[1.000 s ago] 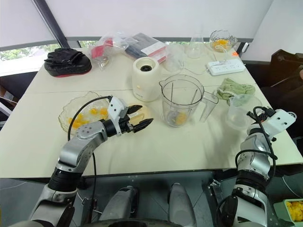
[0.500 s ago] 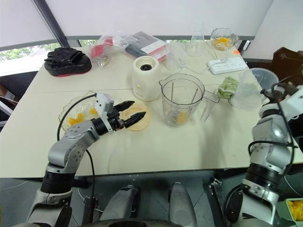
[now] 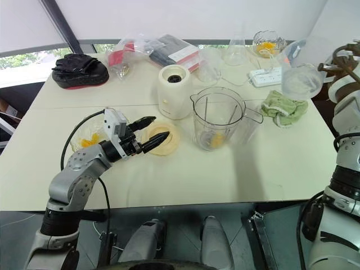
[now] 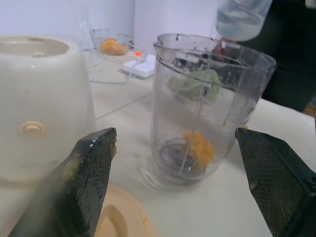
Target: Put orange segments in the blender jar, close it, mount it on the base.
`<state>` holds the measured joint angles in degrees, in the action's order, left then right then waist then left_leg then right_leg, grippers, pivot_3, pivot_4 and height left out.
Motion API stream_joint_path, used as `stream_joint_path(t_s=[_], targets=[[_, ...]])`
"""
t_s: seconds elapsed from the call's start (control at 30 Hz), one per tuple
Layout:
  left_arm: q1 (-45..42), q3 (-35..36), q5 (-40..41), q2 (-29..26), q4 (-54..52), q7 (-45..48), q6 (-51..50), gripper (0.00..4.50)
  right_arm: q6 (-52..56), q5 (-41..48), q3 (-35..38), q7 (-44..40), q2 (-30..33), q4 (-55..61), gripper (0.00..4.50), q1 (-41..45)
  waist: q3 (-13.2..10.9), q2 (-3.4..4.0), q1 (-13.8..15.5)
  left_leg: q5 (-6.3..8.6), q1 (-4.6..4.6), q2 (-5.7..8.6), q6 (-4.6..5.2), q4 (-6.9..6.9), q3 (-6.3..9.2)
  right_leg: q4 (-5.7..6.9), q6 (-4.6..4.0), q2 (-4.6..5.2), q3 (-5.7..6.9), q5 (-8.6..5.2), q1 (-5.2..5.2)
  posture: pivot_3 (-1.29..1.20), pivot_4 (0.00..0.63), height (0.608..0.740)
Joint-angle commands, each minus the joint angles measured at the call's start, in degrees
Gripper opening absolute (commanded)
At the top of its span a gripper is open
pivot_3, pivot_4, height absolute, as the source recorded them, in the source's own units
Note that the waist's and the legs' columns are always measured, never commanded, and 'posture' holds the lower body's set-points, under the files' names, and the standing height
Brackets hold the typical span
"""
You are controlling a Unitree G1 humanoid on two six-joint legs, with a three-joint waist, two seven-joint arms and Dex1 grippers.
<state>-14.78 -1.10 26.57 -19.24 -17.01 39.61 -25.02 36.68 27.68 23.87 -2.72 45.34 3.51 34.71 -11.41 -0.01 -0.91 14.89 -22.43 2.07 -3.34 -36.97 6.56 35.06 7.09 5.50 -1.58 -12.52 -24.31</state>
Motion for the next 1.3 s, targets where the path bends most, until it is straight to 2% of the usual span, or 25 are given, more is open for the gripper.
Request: stream_joint_path(t_s=[0.03, 0.4, 0.9, 1.0, 1.3], targets=[[-0.2, -0.4, -0.7, -0.2, -1.9, 0.3, 3.0, 4.04, -0.6, -2.1, -2.6, -4.2, 2.7, 6.8, 0.04, 0.5, 0.0, -0.01, 0.0, 0.00, 0.00, 0.00, 0.00, 0.00, 0.00, 0.00, 0.00, 0.00, 0.00, 0.00, -0.01, 0.00, 0.150, 0.740], [-1.4, -2.2, -2.1, 0.4, -0.6, 0.6, 5.4, 4.04, -4.8, -12.0, -11.4, -14.2, 7.4, 13.2, 0.04, -0.4, 0.0, -0.04, 0.2, 0.00, -0.04, 0.00, 0.00, -0.04, -0.01, 0.00, 0.02, 0.00, 0.00, 0.01, -0.02, 0.00, 0.150, 0.740], [-2.3, -2.4, -2.2, 0.8, -0.9, -0.6, 5.0, 4.04, -8.8, -20.2, -14.0, -19.0, 6.6, 13.8, 0.04, 0.8, 0.0, -0.06, 0.1, 0.00, -0.03, 0.00, 0.00, -0.06, -0.01, 0.01, 0.02, 0.00, 0.00, 0.03, -0.02, 0.00, 0.150, 0.740], [-2.4, -2.4, -2.1, 0.8, -0.9, -0.7, 4.9, 4.04, -7.0, -19.4, -12.6, -18.3, 4.6, 13.4, 0.04, 1.0, 0.0, -0.06, 0.1, 0.00, -0.03, 0.00, -0.01, -0.08, -0.01, 0.01, 0.02, 0.00, 0.00, 0.03, -0.02, 0.00, 0.150, 0.740], [-2.3, -2.7, -2.3, 0.8, -0.6, -0.7, 5.0, 4.04, 9.8, -8.8, 1.1, -9.7, -8.0, 13.7, 0.04, 3.1, 0.0, -0.07, 0.2, 0.00, -0.03, 0.00, -0.01, -0.09, 0.00, 0.05, 0.12, 0.00, 0.00, 0.10, -0.02, 0.00, 0.150, 0.740]])
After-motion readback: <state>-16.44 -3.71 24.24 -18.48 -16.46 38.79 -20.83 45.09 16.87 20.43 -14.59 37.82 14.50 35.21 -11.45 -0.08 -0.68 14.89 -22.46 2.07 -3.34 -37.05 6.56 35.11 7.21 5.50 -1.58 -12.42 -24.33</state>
